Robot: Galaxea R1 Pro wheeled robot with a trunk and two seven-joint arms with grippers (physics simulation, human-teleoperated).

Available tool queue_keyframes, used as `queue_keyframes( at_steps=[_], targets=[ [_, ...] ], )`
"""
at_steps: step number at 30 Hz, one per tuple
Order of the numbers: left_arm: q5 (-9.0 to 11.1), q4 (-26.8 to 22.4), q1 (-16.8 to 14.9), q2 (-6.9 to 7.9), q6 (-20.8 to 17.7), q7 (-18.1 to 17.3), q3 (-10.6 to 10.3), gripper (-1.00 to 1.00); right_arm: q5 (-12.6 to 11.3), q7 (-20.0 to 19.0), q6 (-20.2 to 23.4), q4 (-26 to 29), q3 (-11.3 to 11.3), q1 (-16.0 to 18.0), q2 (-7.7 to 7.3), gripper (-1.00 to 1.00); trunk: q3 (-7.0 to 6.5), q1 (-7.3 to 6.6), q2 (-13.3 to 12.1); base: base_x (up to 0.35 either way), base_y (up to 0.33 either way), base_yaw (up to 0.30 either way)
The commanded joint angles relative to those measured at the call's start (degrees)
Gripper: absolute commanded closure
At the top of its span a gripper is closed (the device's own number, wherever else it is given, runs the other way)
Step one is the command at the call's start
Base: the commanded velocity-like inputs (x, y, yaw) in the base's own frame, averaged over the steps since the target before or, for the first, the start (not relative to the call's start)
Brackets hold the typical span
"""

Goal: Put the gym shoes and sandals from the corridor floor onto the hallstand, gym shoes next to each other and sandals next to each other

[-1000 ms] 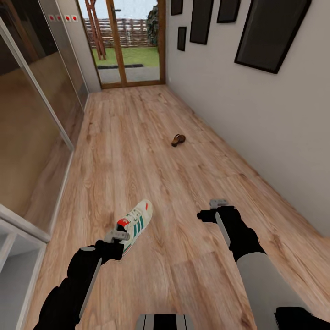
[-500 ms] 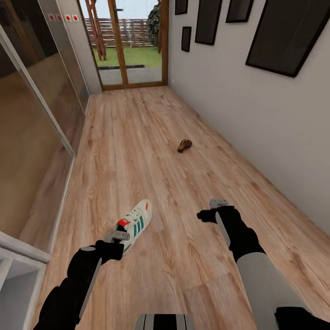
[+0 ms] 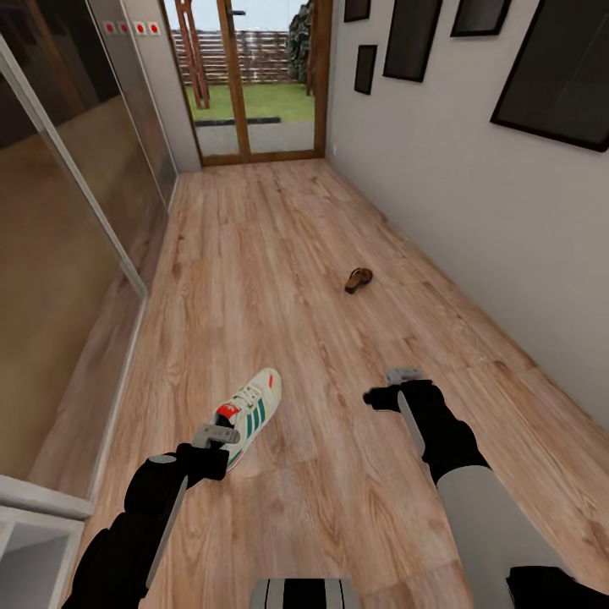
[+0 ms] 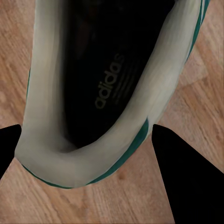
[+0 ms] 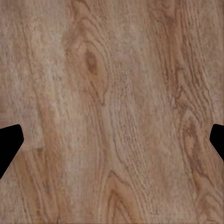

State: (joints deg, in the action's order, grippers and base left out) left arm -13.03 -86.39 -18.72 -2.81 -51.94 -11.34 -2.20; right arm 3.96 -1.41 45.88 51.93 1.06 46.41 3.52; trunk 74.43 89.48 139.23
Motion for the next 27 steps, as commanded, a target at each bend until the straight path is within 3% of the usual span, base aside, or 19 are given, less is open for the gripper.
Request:
queue_keyframes(
  at_steps=[1, 19, 27],
  targets=[
    [0.0, 0.0, 0.0, 0.0, 0.0, -0.1, 0.0, 1.0, 0.0, 0.0, 0.0, 0.0, 0.0, 0.0, 0.0, -1.0, 0.0, 0.0, 0.0, 0.324, 0.076, 0.004],
    [0.0, 0.0, 0.0, 0.0, 0.0, -0.1, 0.0, 1.0, 0.0, 0.0, 0.0, 0.0, 0.0, 0.0, 0.0, -1.0, 0.01, 0.0, 0.0, 0.324, 0.099, 0.002],
    [0.0, 0.0, 0.0, 0.0, 0.0, -0.1, 0.0, 1.0, 0.0, 0.0, 0.0, 0.0, 0.0, 0.0, 0.0, -1.0, 0.35, 0.0, 0.0, 0.324, 0.142, 0.118]
  ],
)
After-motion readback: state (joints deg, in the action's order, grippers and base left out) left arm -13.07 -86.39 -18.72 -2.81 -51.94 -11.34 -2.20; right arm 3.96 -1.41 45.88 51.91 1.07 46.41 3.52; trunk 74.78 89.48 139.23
